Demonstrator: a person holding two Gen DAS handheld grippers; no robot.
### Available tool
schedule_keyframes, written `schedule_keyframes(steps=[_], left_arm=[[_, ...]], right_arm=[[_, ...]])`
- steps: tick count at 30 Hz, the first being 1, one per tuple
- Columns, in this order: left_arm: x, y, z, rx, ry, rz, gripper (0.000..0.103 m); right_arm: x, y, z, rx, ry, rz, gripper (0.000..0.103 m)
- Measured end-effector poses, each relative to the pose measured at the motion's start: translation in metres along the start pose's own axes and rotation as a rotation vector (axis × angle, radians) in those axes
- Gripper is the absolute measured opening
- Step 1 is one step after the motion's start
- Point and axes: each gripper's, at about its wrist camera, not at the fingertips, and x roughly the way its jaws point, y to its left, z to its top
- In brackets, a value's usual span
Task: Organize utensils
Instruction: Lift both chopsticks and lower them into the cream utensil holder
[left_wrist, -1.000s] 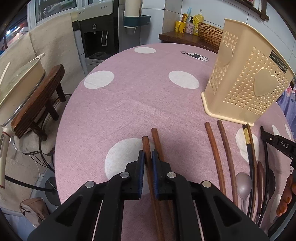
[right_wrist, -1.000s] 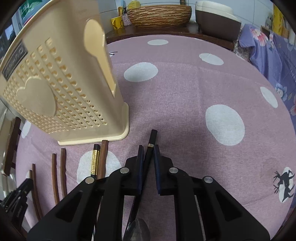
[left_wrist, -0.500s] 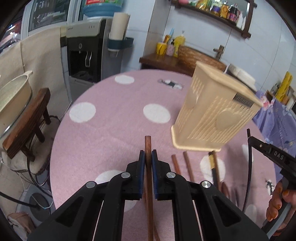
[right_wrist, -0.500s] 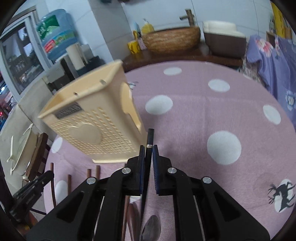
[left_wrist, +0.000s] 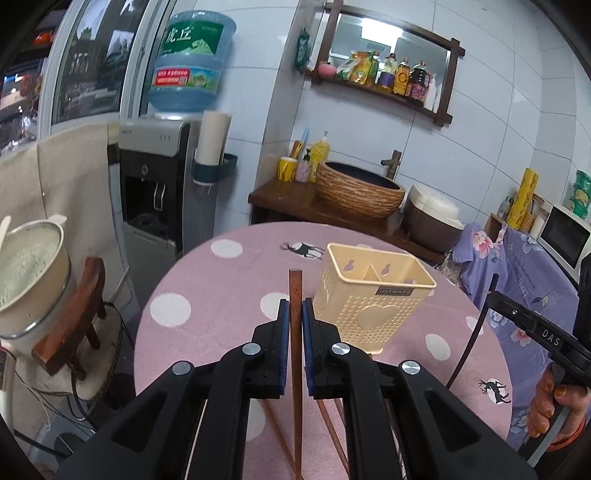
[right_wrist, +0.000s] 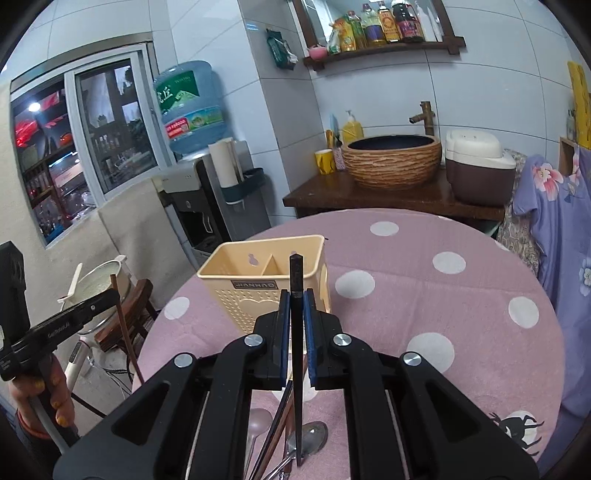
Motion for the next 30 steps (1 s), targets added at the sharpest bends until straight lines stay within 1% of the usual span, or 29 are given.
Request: schedule_keyframes(steps=[4, 10, 16, 20, 22, 24, 27, 30], left_arm=[[-0.005, 0.000, 0.006, 0.002, -0.017, -0.014, 0.008], [-0.013, 0.000, 0.011, -0.012, -0.021, -0.041, 0.008], [-0.026, -0.002, 0.028, -0.010, -0.053, -0.076, 0.008], [-0.037, -0.012, 0.058, 0.000, -0.101, -0.101, 0.008], [-0.041, -0.019, 0.079, 0.010, -0.125, -0.121, 0.008], [-0.043, -0.025, 0.100, 0.008, -0.158, -0.126, 0.008], [-0.037, -0.038, 0.134, 0.013, -0.227, -0.102, 0.008], [-0.021, -0.051, 0.159, 0.010, -0.272, -0.066, 0.008]], right_arm=[[-0.012, 0.004, 0.002, -0.022, -0.026, 0.006, 0.008], [-0.026, 0.009, 0.008, -0.040, -0.048, 0.014, 0.008], [-0.038, 0.013, 0.025, -0.052, -0.063, 0.042, 0.008], [-0.049, 0.024, 0.056, -0.069, -0.099, 0.069, 0.008], [-0.055, 0.031, 0.077, -0.080, -0.131, 0.076, 0.008], [-0.058, 0.038, 0.102, -0.088, -0.174, 0.064, 0.008], [-0.056, 0.045, 0.137, -0.092, -0.240, 0.028, 0.008], [-0.041, 0.050, 0.163, -0.090, -0.266, -0.006, 0.008]])
